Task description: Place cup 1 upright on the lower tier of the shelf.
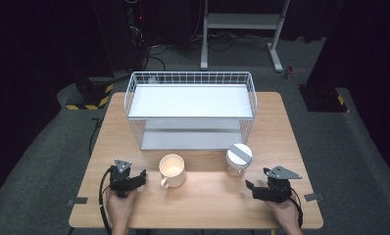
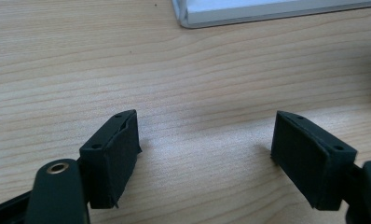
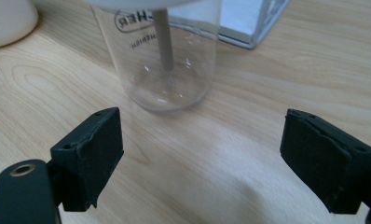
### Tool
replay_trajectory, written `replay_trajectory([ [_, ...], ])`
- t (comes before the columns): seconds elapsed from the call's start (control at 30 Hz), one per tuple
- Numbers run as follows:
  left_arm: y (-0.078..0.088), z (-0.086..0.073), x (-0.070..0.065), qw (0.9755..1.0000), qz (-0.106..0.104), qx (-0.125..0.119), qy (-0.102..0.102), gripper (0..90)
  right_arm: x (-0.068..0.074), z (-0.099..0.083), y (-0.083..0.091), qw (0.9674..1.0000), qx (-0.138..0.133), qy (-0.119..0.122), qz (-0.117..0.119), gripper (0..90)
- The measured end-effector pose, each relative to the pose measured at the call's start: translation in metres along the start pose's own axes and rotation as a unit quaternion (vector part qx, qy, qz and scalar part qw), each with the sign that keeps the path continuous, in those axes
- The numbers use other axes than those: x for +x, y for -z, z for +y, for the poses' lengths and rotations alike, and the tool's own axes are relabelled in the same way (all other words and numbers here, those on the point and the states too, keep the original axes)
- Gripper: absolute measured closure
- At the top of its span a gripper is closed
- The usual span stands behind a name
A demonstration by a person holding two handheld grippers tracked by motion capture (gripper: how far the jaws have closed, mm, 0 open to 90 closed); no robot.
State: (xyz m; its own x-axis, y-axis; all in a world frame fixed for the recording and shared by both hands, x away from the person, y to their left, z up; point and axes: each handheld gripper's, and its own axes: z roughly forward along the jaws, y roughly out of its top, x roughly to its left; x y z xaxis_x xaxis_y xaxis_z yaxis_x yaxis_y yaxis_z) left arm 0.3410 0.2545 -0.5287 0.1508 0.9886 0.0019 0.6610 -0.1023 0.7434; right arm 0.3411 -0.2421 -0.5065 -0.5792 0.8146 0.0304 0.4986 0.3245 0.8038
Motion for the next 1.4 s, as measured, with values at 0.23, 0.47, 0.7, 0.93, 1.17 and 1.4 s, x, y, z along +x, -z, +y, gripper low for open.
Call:
replay_trajectory([
  [0.23, 0.0, 0.0, 0.0, 1.0, 0.001, 0.0, -0.001, 23.5, 0.009, 0.016, -0.012, 0.9997, -0.001, 0.021, 0.008, 11.6],
  [0.47, 0.0, 0.0, 0.0, 1.0, 0.0, 0.0, -0.001, 23.5, 0.013, 0.027, -0.024, 0.9995, -0.003, 0.032, 0.004, 10.8],
  [0.7, 0.0, 0.0, 0.0, 1.0, 0.001, 0.001, -0.001, 23.4, 0.018, 0.034, -0.033, 0.9992, -0.006, 0.039, 0.003, 10.7],
  [0.93, 0.0, 0.0, 0.0, 1.0, 0.001, 0.001, -0.001, 23.4, 0.019, 0.038, -0.042, 0.9992, -0.01, 0.038, 0.002, 10.8],
  [1.17, 0.0, 0.0, 0.0, 1.0, 0.0, 0.001, -0.001, 23.3, 0.018, 0.038, -0.046, 0.9993, -0.022, 0.027, 0.01, 12.6],
  [1.4, 0.0, 0.0, 0.0, 1.0, 0.0, 0.001, -0.001, 23.2, 0.02, 0.039, -0.049, 0.9989, -0.035, 0.03, 0.003, 14.0],
])
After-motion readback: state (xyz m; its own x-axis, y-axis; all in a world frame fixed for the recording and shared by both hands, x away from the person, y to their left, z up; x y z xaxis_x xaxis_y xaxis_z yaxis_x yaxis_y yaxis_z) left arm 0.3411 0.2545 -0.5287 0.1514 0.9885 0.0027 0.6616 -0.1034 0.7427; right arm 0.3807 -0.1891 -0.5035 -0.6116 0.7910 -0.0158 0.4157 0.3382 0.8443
